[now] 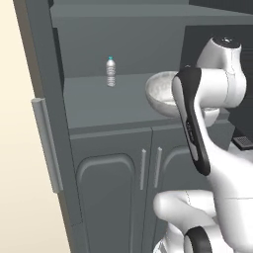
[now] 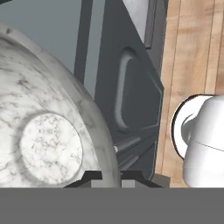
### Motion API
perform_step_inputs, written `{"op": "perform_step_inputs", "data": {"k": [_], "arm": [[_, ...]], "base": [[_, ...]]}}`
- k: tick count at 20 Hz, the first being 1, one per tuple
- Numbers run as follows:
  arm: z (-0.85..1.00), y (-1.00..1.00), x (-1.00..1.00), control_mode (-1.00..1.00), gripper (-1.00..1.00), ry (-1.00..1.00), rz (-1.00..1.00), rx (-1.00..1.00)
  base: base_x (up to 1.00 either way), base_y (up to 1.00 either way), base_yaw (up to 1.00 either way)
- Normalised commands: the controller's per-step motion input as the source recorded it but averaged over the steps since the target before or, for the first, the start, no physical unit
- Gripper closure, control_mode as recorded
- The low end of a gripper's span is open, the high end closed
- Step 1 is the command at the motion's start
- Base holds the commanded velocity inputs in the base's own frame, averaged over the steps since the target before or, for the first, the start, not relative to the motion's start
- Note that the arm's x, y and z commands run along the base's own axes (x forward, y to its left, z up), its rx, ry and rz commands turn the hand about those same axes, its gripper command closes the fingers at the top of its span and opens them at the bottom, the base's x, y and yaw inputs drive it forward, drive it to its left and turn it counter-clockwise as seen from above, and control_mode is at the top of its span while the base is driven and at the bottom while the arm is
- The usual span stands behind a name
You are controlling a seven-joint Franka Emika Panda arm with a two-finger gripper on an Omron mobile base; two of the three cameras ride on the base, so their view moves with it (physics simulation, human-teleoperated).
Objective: Pick the mug and place it in the sink. Pick the bowl and place it in the open cabinet and then close the cabinet.
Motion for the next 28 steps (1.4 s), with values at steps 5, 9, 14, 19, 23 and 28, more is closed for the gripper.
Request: {"op": "perform_step_inputs", "data": {"k": [5, 9, 14, 19, 23, 28], "arm": [[-0.23, 0.07, 0.26, -1.00, 1.00, -0.05, 0.00, 0.00], [-0.26, 0.00, 0.24, -1.00, 1.00, -0.02, 0.00, 0.00], [-0.10, 0.07, 0.32, -1.00, 1.00, -0.01, 0.00, 0.00], [-0.03, 0.08, 0.32, -1.00, 1.00, 0.03, 0.00, 0.00], [-0.14, 0.06, 0.37, -1.00, 1.00, 0.14, 0.00, 0.00], [-0.14, 0.06, 0.33, -1.00, 1.00, 0.03, 0.00, 0.00]], "base": [[0.00, 0.00, 0.00], [0.00, 0.00, 0.00], [0.00, 0.00, 0.00], [0.00, 0.00, 0.00], [0.00, 0.00, 0.00], [0.00, 0.00, 0.00]]}}
